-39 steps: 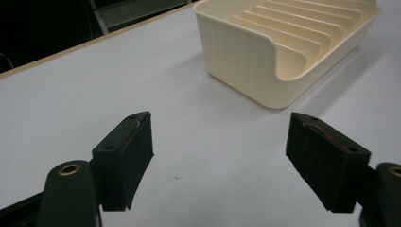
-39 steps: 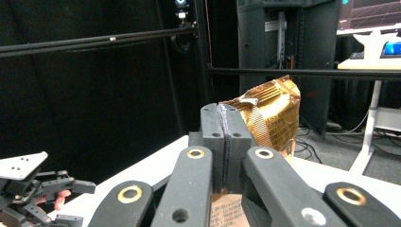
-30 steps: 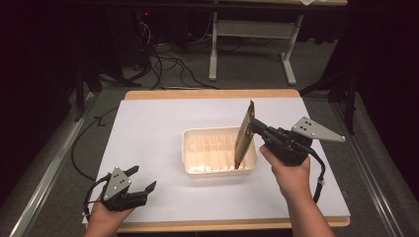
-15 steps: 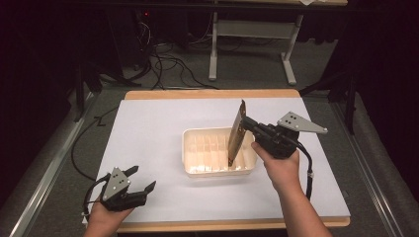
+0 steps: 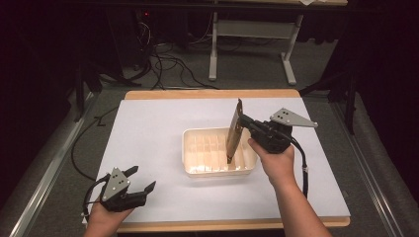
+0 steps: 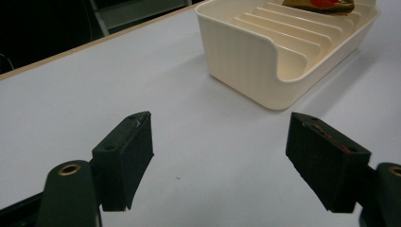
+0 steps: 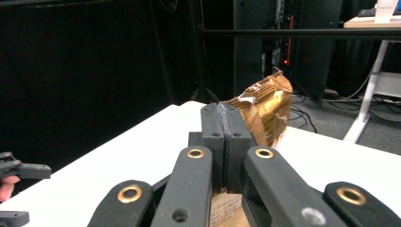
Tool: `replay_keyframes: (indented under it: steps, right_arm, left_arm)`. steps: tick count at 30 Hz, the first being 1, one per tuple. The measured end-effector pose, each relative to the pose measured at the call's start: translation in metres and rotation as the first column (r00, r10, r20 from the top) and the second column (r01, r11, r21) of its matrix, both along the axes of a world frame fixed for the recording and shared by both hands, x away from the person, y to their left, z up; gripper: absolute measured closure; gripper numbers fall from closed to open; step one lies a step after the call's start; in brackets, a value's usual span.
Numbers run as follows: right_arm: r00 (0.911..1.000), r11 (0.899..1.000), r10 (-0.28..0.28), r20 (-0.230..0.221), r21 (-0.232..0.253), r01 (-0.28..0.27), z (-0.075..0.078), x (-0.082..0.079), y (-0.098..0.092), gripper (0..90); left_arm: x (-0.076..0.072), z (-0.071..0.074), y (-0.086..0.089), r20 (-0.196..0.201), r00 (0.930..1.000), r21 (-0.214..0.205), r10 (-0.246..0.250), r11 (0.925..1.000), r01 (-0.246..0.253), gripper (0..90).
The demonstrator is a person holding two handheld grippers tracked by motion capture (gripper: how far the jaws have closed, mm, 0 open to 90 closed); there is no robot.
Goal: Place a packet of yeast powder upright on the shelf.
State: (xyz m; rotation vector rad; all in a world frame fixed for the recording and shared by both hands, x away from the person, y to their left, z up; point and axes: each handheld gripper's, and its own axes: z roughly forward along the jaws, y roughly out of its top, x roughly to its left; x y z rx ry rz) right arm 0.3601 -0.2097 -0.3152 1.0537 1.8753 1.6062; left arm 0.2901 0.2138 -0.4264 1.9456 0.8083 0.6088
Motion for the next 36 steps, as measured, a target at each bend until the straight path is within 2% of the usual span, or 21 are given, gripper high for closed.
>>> replay_keyframes:
  steps: [9, 36]
  right_arm:
    - [0.9998, 1.000, -0.015, -0.015, -0.012, 0.014, -0.004, 0.005, 0.001, 90.0]
    - [0.9966, 0.999, -0.019, -0.080, -0.040, 0.016, -0.037, 0.014, 0.008, 90.0]
  left_arm:
    - [0.000, 0.000, 0.001, -0.002, 1.0000, -0.001, 0.002, 1.0000, -0.002, 24.1]
    - [-0.001, 0.000, 0.002, -0.001, 1.0000, -0.002, 0.005, 1.0000, -0.005, 24.2]
